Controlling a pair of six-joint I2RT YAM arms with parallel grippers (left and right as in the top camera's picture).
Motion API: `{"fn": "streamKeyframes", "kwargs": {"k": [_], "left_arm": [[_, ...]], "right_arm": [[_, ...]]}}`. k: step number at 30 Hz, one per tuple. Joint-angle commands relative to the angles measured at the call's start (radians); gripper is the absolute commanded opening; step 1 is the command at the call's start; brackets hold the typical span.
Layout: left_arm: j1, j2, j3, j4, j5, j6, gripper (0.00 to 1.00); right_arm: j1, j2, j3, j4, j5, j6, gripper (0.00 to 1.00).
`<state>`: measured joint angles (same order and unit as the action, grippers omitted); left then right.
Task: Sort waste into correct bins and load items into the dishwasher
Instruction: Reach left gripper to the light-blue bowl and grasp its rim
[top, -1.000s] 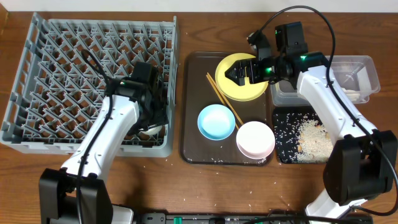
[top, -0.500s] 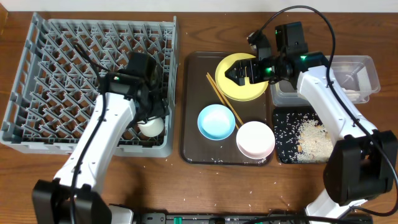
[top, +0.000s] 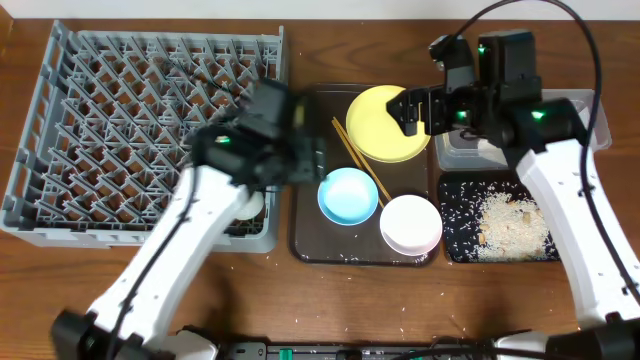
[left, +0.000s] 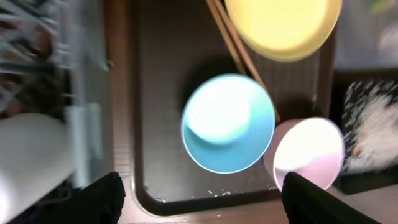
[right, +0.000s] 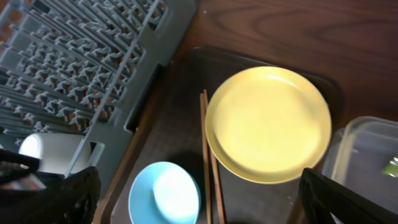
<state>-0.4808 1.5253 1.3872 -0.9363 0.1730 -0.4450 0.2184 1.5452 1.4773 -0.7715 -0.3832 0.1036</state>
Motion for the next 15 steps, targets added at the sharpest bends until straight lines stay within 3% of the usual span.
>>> {"fn": "streamKeyframes", "kwargs": {"k": [1, 15], "left_arm": [[-0.033, 0.11, 0.002, -0.003, -0.035, 0.011, 0.8], [-0.034, 0.414, 0.002, 0.097, -0.023, 0.056, 0.77]], "right_arm": [[-0.003, 0.005, 0.012, -0.021, 0.058, 0.029, 0.99], [-0.003, 0.006, 0.012, -0.032, 0.073, 0.033, 0.99]]}}
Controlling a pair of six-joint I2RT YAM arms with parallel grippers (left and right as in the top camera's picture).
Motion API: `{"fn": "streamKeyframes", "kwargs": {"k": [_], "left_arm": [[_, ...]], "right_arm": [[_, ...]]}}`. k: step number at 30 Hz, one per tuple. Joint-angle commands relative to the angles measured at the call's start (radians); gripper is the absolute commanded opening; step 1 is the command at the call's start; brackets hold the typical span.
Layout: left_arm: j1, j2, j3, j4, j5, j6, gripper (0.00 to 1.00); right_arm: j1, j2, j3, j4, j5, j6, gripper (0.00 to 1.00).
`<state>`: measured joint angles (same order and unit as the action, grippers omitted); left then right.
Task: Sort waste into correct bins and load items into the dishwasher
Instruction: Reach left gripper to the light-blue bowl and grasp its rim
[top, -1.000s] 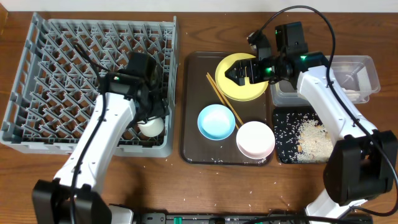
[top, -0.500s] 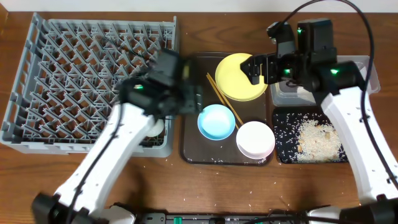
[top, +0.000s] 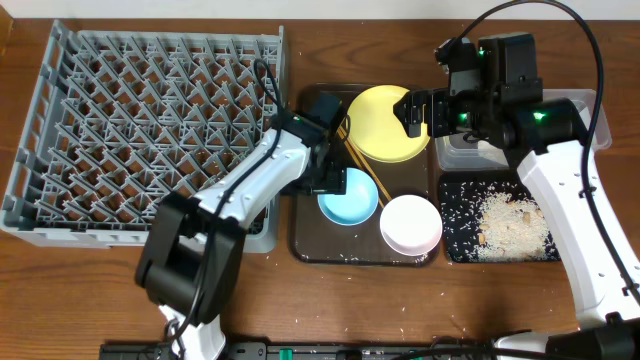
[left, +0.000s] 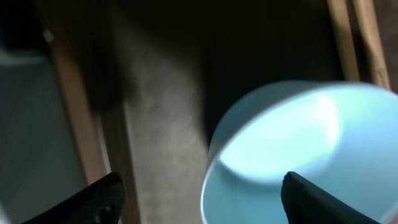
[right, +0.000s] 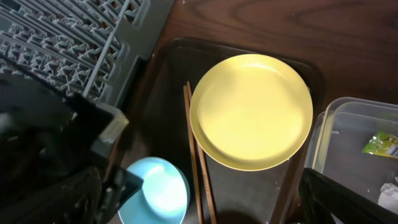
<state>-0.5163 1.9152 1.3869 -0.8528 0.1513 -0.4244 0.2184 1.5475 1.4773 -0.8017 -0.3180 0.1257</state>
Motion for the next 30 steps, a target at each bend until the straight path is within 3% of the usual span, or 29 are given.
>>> {"fn": "streamKeyframes", "kwargs": {"k": [1, 9, 15, 21, 30], "left_arm": [[0.001, 0.035, 0.003, 0.023, 0.0, 0.035, 0.74], [0.007, 0.092, -0.001, 0.07, 0.064, 0.037, 0.58], [0.014, 0.111, -0.003, 0.106, 0.153, 0.112, 0.49], [0.055, 0.147, -0.003, 0.122, 0.251, 0.126, 0.1], [0.127, 0.161, -0.003, 0.103, 0.312, 0.137, 0.07]], "right_arm": [[-0.003, 0.004, 0.012, -0.001, 0.008, 0.011, 0.99], [-0.003, 0.004, 0.012, -0.002, 0.062, 0.011, 0.99], [-0.003, 0.004, 0.012, 0.027, 0.093, 0.012, 0.99], [-0.023, 0.003, 0.012, 0.058, 0.093, 0.016, 0.99], [-0.116, -0.037, 0.013, 0.062, 0.074, 0.063, 0.99]]}}
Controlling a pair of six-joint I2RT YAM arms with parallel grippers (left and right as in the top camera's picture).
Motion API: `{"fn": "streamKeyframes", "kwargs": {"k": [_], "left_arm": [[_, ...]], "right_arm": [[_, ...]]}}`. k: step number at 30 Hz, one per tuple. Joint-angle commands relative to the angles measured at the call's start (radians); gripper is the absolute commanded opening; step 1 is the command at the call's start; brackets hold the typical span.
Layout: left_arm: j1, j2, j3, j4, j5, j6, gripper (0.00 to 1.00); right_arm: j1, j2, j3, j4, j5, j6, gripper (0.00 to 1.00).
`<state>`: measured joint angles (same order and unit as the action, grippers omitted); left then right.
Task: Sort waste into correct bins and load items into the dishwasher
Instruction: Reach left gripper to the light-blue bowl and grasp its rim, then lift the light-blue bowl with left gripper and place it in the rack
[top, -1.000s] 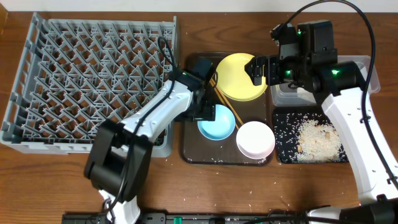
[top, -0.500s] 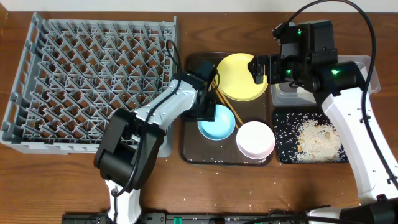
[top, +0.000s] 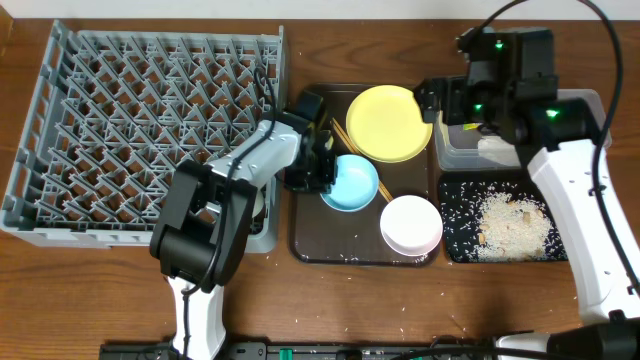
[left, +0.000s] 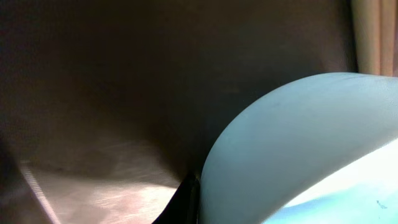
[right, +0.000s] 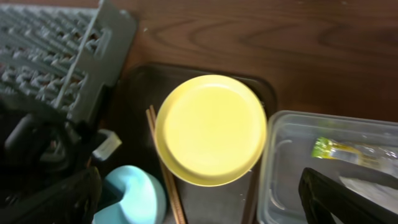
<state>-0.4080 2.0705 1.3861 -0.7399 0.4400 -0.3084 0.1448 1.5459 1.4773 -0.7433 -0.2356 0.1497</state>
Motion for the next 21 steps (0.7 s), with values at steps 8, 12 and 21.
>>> {"fn": "streamKeyframes", "kwargs": {"k": [8, 12, 21], "left_arm": [[0.065, -0.121, -0.002, 0.002, 0.107, 0.043, 0.07], [0.087, -0.224, -0.002, 0.013, 0.105, 0.047, 0.07], [0.167, -0.375, -0.002, 0.051, -0.115, 0.046, 0.07]], "right_arm": [[-0.253, -0.128, 0.013, 0.056, -0.008, 0.127, 0.99], [-0.33, -0.125, 0.012, 0.043, -0.008, 0.127, 0.99], [-0.352, -0.125, 0.012, -0.012, -0.008, 0.127, 0.99]]}}
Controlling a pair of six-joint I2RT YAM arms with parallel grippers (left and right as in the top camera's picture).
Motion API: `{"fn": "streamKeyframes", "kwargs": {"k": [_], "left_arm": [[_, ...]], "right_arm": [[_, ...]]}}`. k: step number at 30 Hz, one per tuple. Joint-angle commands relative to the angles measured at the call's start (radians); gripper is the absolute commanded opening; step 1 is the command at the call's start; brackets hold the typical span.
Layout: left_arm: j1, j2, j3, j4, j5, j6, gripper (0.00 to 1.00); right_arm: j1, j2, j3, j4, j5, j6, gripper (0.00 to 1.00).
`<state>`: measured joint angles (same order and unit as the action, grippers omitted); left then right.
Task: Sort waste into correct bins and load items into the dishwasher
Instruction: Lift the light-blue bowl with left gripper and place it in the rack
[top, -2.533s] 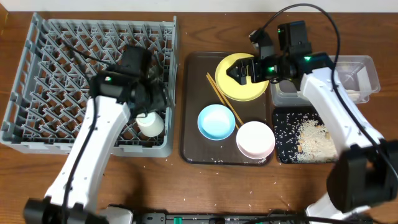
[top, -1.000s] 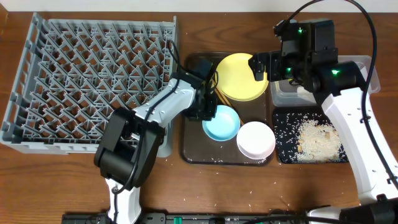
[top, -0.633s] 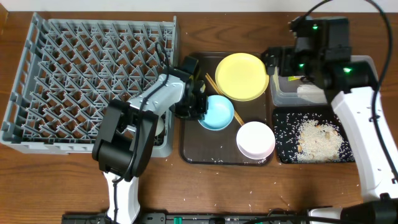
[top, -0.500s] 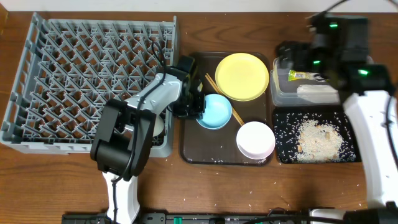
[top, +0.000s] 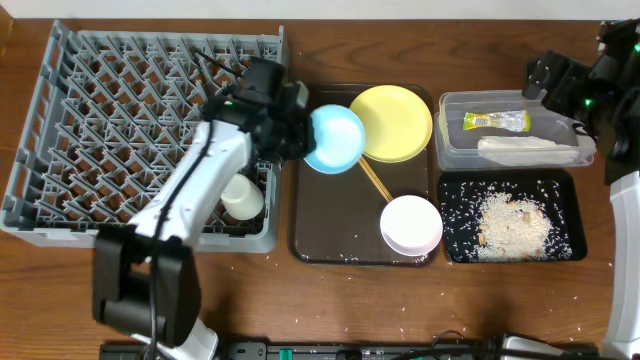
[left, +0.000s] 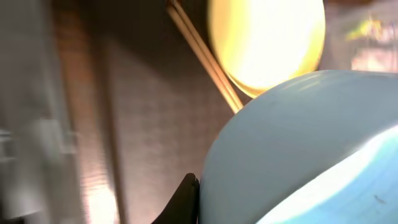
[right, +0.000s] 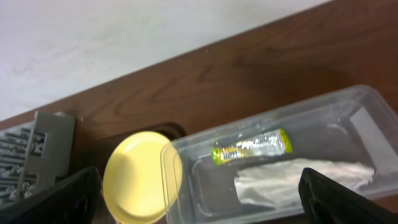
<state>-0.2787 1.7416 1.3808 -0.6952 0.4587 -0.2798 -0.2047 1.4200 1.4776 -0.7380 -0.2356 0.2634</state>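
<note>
My left gripper (top: 297, 134) is shut on the rim of the light blue bowl (top: 334, 139). It holds the bowl tilted, off the dark tray (top: 330, 235), beside the grey dish rack (top: 120, 120). In the left wrist view the blue bowl (left: 298, 149) fills the lower right against one dark finger (left: 188, 200). The yellow plate (top: 392, 122), wooden chopsticks (top: 373, 181) and white bowl (top: 411, 224) lie on the tray. My right gripper (right: 199, 202) is open and empty, above the clear bin (right: 273, 168) at the far right.
A white cup (top: 240, 196) stands in the rack's near right corner. The clear bin (top: 515, 128) holds a green wrapper (top: 497, 120) and a white napkin (top: 530, 148). In front of it a black tray (top: 455, 235) holds rice scraps. Rice grains dot the table front.
The blue bowl, which was tilted on the tray in my left gripper, now hangs higher and further back by the rack's right edge. My right arm has moved right, off the yellow plate.
My left gripper stood open above the tray's left side. Then it was down at the blue bowl's rim, then shut on it with the bowl tipped. Now the bowl is off the tray. My right gripper stayed open, first over the plate, now beyond the clear bin.
</note>
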Motion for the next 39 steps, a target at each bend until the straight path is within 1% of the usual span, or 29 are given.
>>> {"fn": "streamKeyframes", "kwargs": {"k": [1, 4, 9, 14, 16, 20, 23, 27, 33, 35, 39], "left_arm": [[0.048, -0.061, 0.004, 0.007, -0.165, 0.017, 0.07], [0.092, -0.116, 0.004, 0.006, -0.267, 0.017, 0.08], [0.15, -0.175, 0.004, 0.006, -0.523, 0.008, 0.07], [0.154, -0.168, 0.003, 0.006, -0.862, -0.042, 0.07], [0.153, -0.165, 0.003, 0.009, -0.968, -0.064, 0.07], [0.153, -0.163, -0.002, 0.013, -1.131, -0.118, 0.07], [0.137, -0.157, -0.017, 0.027, -1.242, -0.126, 0.08], [0.083, -0.135, -0.047, 0.065, -1.391, -0.126, 0.08], [-0.018, -0.039, -0.052, 0.106, -1.654, -0.125, 0.07], [-0.04, 0.005, -0.052, 0.111, -1.717, -0.125, 0.07], [-0.06, 0.09, -0.052, 0.11, -1.799, -0.126, 0.07]], "right_arm": [[-0.003, 0.001, 0.012, -0.023, -0.008, 0.013, 0.99], [-0.003, 0.001, 0.012, -0.039, -0.008, 0.013, 0.99], [-0.003, 0.001, 0.012, -0.065, -0.008, 0.013, 0.99], [-0.003, 0.001, 0.012, -0.079, -0.008, 0.013, 0.99], [-0.003, 0.001, 0.012, -0.08, -0.008, 0.013, 0.99], [-0.003, 0.001, 0.012, -0.092, -0.008, 0.013, 0.99], [-0.003, 0.001, 0.012, -0.093, -0.008, 0.013, 0.99], [-0.003, 0.001, 0.012, -0.093, -0.008, 0.013, 0.99], [-0.003, 0.001, 0.012, -0.093, -0.008, 0.013, 0.99], [-0.003, 0.001, 0.012, -0.093, -0.008, 0.013, 0.99], [-0.003, 0.001, 0.012, -0.093, -0.008, 0.013, 0.99]]}}
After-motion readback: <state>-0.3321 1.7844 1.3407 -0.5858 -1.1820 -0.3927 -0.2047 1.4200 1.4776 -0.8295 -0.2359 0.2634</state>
